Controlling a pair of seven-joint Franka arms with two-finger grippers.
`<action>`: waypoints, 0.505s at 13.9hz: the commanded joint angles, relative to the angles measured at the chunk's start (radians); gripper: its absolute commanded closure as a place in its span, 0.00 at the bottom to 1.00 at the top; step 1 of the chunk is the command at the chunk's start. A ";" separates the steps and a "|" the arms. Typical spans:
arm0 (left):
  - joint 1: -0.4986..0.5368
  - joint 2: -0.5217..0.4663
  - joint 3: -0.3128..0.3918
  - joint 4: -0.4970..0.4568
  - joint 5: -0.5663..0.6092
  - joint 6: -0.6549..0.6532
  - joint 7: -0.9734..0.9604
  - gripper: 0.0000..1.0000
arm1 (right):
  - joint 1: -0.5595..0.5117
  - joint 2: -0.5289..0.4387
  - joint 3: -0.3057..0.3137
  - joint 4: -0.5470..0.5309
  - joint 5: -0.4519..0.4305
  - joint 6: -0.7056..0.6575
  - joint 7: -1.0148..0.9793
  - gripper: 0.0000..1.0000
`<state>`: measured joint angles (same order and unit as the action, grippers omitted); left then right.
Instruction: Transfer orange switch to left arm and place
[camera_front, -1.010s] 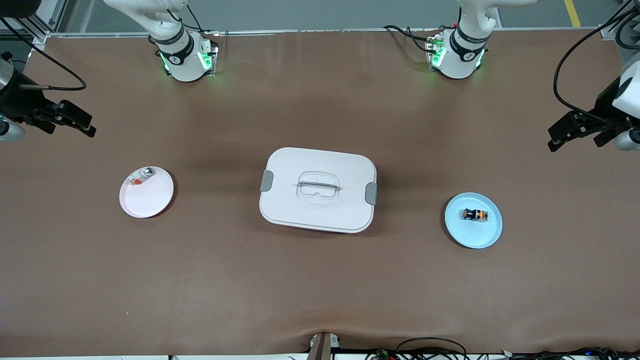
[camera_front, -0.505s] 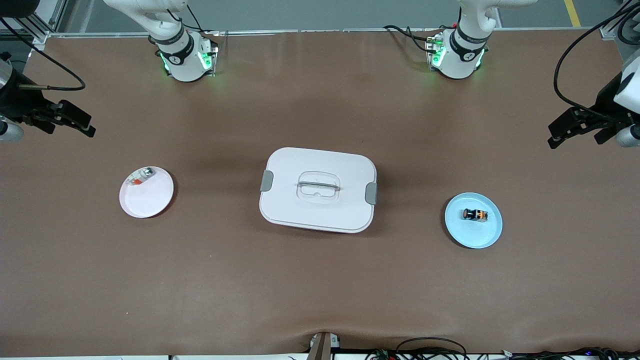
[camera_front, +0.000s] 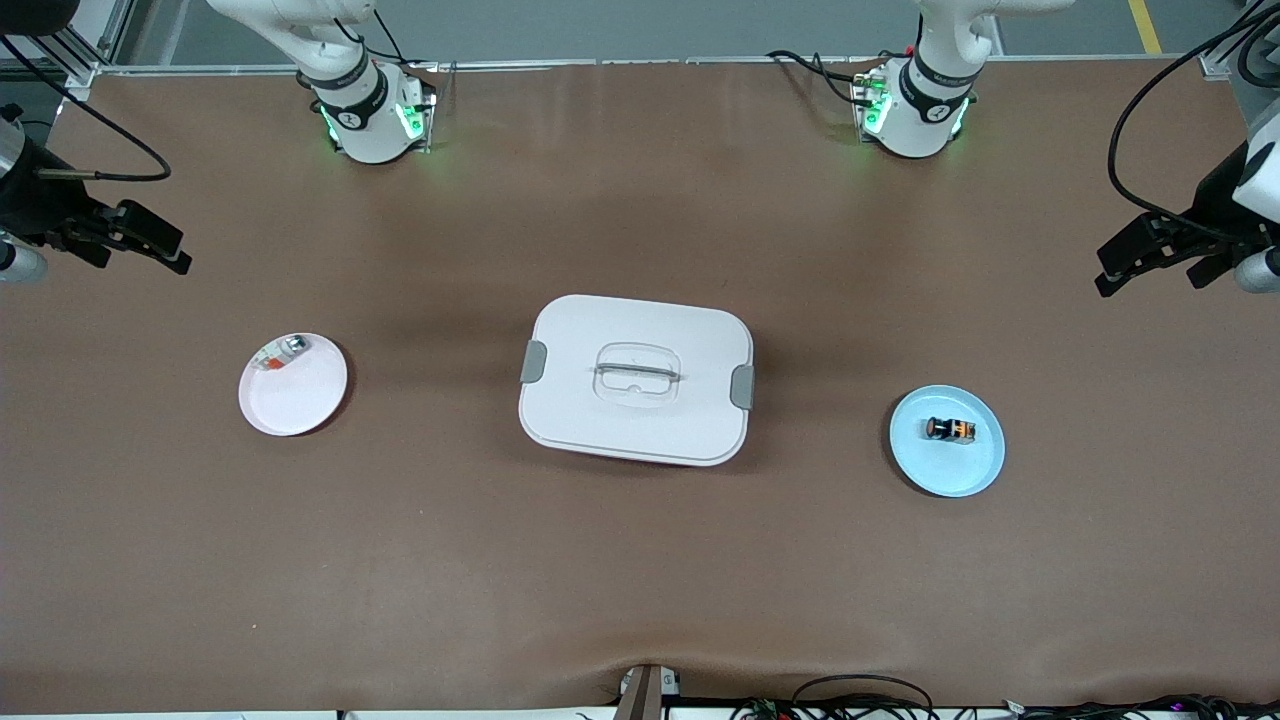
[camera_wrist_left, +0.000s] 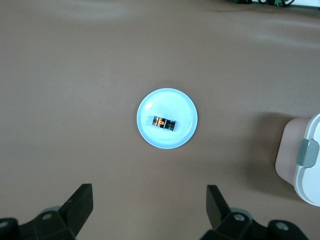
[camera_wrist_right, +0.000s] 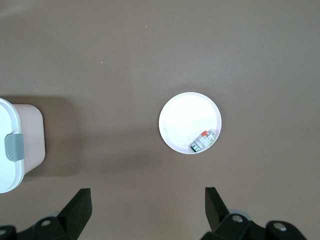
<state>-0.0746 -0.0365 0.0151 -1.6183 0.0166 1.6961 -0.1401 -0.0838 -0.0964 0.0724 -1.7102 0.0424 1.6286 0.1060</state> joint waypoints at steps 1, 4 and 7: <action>-0.004 0.009 0.009 0.026 -0.018 -0.032 0.086 0.00 | -0.005 -0.023 0.001 -0.017 0.019 0.008 -0.002 0.00; -0.004 0.009 0.009 0.026 -0.018 -0.032 0.106 0.00 | -0.004 -0.023 0.001 -0.009 0.017 0.004 -0.002 0.00; -0.004 0.012 0.011 0.024 -0.018 -0.033 0.103 0.00 | -0.004 -0.020 0.003 0.007 0.017 0.001 -0.002 0.00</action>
<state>-0.0745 -0.0354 0.0164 -1.6183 0.0151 1.6865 -0.0585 -0.0838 -0.1007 0.0728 -1.7073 0.0431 1.6320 0.1061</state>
